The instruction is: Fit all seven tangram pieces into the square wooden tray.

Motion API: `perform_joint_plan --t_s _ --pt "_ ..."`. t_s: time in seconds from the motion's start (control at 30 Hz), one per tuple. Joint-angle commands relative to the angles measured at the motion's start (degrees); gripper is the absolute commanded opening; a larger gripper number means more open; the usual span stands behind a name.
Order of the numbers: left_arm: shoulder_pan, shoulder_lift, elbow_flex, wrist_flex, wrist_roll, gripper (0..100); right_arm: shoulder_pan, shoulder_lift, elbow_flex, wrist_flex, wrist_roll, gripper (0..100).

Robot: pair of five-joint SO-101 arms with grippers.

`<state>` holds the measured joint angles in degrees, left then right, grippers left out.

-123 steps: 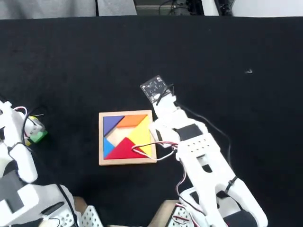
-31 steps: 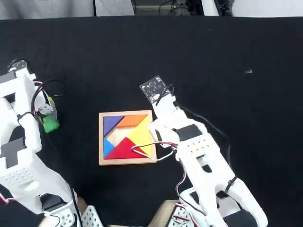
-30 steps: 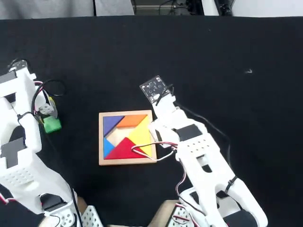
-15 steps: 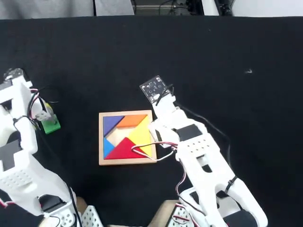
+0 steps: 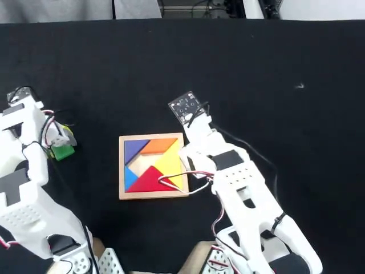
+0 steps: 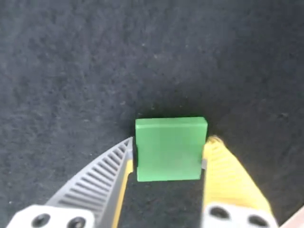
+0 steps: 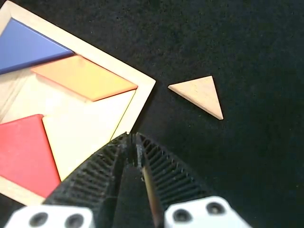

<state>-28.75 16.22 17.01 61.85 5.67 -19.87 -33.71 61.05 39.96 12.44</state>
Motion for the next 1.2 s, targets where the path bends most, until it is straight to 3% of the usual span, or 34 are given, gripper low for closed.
perform_joint_plan --t_s 0.0,0.1,0.4,1.17 --pt "1.8 -1.76 -0.13 -0.97 0.35 14 -0.7 -1.71 -0.31 -0.97 -0.35 1.1" --pt "1.89 -1.76 -0.13 -0.62 0.26 10 -0.7 -1.71 -0.31 -0.97 -0.35 1.1" --pt "2.95 -2.46 -2.77 4.31 -0.18 11 -0.62 -1.71 -0.31 -0.97 2.64 1.1" --pt "15.43 -2.46 -5.05 5.36 0.53 11 -0.62 -1.71 -0.4 -0.97 2.81 1.1"
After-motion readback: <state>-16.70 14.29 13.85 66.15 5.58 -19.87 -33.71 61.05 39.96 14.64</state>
